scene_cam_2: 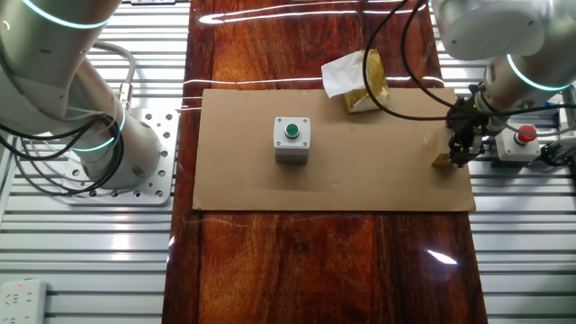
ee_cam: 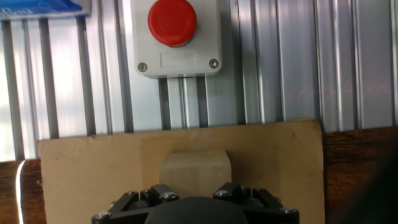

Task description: Hold a small block with the gripper and sweep it from left to right on the table

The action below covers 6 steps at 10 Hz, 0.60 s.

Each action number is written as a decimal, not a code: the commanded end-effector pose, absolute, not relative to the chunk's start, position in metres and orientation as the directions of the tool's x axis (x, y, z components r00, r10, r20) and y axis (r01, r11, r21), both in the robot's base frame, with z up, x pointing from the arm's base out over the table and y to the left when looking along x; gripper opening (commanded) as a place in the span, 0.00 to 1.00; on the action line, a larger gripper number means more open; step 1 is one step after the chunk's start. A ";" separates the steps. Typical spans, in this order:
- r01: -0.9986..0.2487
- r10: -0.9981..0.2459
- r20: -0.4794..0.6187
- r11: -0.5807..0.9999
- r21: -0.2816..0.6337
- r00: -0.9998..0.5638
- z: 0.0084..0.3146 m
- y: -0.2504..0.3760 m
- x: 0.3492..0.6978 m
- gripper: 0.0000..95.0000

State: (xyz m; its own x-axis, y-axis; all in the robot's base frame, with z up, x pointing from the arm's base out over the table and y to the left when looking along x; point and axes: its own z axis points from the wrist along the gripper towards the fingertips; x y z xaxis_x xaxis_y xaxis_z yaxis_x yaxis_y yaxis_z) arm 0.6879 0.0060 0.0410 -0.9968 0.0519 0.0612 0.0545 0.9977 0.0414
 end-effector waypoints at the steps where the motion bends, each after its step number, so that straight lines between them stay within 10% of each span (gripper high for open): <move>1: 0.054 0.052 0.061 0.998 0.039 -0.997 0.041 0.006 0.686 0.40; 6: 0.051 0.049 0.066 0.998 0.031 -0.997 0.041 0.007 0.683 0.40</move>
